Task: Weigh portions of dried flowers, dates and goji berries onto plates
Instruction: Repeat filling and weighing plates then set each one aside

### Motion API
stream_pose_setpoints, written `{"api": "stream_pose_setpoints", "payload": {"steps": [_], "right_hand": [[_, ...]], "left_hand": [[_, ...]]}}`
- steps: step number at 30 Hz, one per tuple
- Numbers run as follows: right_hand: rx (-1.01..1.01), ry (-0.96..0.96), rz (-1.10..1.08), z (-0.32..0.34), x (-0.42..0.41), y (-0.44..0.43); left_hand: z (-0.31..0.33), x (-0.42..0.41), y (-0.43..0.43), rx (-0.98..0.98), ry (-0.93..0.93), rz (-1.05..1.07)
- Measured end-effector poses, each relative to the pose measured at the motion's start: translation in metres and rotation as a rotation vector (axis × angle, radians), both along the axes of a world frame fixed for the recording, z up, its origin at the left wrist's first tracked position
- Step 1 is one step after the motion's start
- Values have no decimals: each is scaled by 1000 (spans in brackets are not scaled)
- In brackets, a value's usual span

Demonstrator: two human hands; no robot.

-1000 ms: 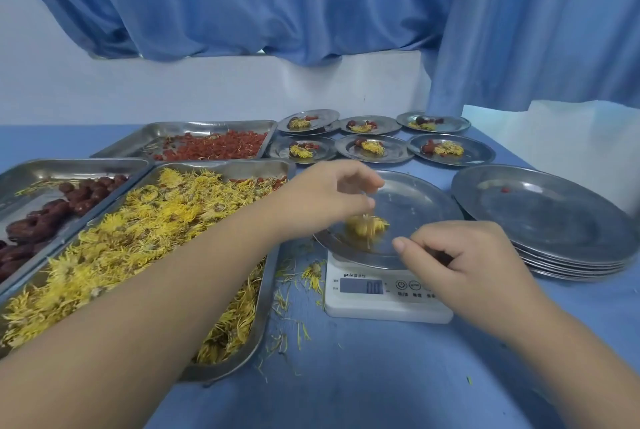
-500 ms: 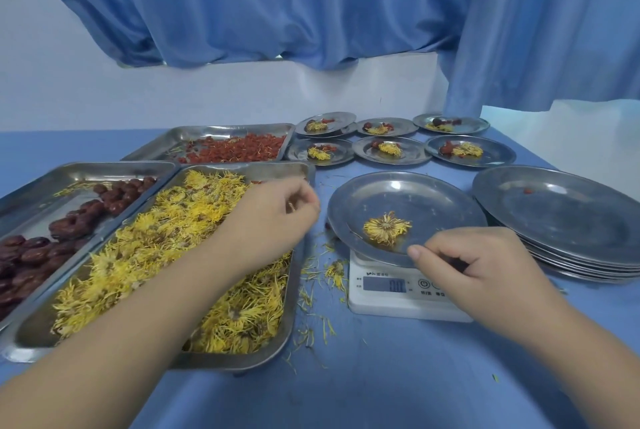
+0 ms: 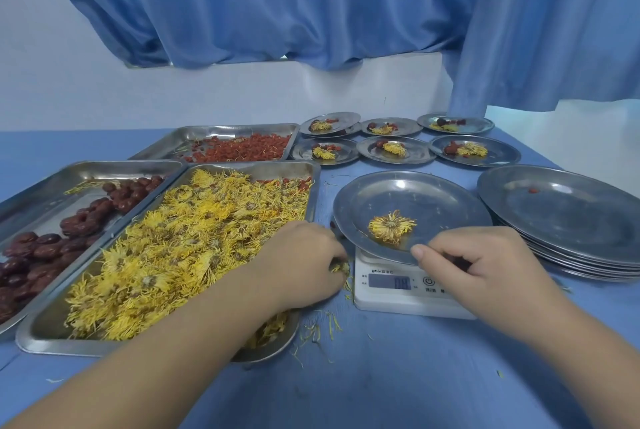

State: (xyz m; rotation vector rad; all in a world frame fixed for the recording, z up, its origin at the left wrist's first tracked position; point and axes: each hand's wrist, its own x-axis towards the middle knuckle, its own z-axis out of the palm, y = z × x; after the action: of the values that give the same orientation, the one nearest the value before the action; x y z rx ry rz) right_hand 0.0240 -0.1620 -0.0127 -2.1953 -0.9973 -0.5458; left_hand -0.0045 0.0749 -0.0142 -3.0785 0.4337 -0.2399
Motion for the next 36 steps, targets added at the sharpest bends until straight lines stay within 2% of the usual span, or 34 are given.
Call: {"api": "stream_pose_setpoints", "payload": {"steps": [3, 8, 12, 14, 19, 23, 24, 27, 29, 33, 36], "right_hand": [[-2, -3, 3, 0, -1, 0], [6, -36, 18, 0, 0, -2], [-7, -23, -2, -1, 0, -1], [-8, -25, 3, -2, -2, 1], [-15, -34, 28, -4, -5, 8], [-41, -78, 71, -5, -13, 19], [-62, -95, 79, -3, -15, 24], [-99, -137, 103, 8, -19, 43], [-85, -158, 131, 15, -20, 59], [-101, -177, 145, 15, -19, 87], [-130, -194, 134, 7, -17, 94]], "left_hand": [[3, -1, -2, -39, 1, 0], [12, -16, 15, -283, 48, 7], [28, -24, 42, -495, -142, 131], [35, -18, 58, -528, -208, 230], [38, -2, 80, -395, -67, 300], [38, -5, 105, -472, -119, 322], [38, -8, 113, -425, -149, 342], [43, -11, 148, -51, -328, 434], [47, -13, 184, 47, -380, 539], [45, -14, 266, 10, -217, 784], [32, -14, 304, -14, -146, 842]]}}
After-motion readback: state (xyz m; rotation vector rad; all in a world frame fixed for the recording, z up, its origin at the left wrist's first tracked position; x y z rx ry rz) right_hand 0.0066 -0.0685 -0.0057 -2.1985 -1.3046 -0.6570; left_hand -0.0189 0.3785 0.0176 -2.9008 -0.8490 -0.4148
